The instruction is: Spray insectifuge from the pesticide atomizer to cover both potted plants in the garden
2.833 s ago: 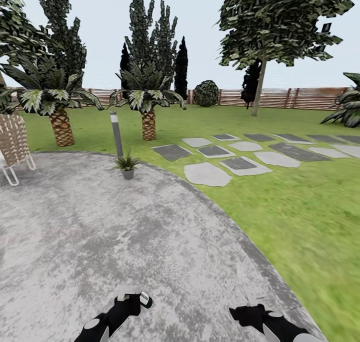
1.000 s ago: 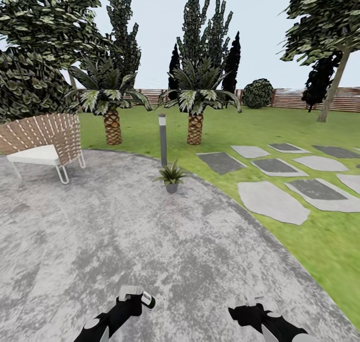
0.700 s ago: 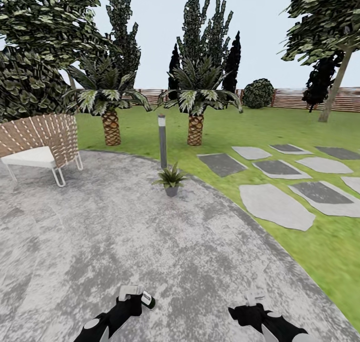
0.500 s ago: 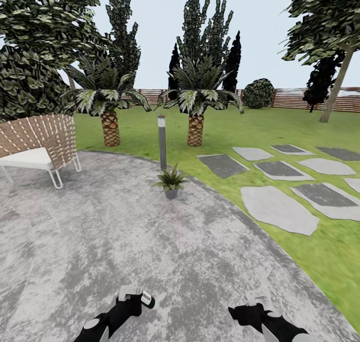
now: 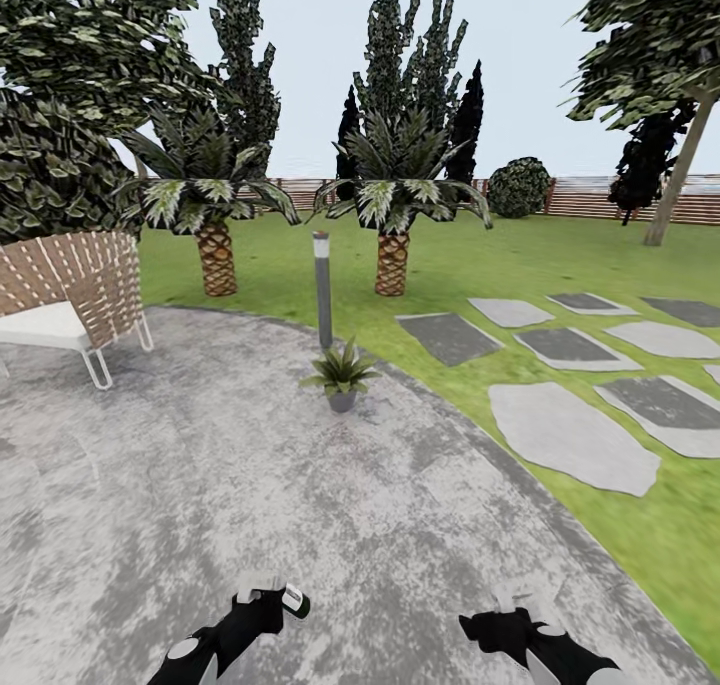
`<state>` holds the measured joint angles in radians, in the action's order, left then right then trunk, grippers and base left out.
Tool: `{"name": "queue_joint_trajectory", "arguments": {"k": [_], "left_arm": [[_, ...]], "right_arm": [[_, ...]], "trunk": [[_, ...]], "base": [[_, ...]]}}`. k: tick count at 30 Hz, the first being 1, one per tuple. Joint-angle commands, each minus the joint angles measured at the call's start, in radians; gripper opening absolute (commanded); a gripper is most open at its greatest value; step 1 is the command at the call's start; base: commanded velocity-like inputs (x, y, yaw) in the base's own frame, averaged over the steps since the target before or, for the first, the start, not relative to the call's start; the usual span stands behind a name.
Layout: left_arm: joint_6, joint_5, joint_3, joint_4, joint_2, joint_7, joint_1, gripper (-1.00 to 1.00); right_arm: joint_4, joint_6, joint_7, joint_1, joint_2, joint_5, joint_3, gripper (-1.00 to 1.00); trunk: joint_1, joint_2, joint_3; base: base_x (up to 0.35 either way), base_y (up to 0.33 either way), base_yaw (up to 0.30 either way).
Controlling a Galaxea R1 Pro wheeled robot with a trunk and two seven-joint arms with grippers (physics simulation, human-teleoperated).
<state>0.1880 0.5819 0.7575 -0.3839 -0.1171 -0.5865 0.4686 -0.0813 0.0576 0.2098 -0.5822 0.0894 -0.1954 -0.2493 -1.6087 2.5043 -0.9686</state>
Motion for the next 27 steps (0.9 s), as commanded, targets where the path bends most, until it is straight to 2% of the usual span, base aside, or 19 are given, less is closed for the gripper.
{"name": "queue_joint_trajectory", "arguments": {"k": [1, 12, 27], "left_arm": [[0.005, 0.01, 0.008, -0.001, -0.001, -0.004, 0.001, -1.0], [0.005, 0.01, 0.008, -0.001, -0.001, -0.005, 0.001, -1.0], [0.005, 0.01, 0.008, -0.001, -0.001, -0.006, 0.001, -1.0]], "right_arm": [[0.001, 0.004, 0.003, -0.001, 0.001, -0.011, -0.008, 1.0], [0.001, 0.003, 0.003, -0.001, 0.001, -0.011, -0.007, 1.0], [0.0, 0.002, 0.002, -0.001, 0.001, -0.012, -0.006, 1.0]], "trunk": [[0.0, 0.0, -0.001], [0.0, 0.0, -0.001], [0.0, 0.0, -0.001]], "base": [[0.31, 0.0, 0.0], [0.31, 0.024, 0.0], [0.294, 0.168, 0.0]]}}
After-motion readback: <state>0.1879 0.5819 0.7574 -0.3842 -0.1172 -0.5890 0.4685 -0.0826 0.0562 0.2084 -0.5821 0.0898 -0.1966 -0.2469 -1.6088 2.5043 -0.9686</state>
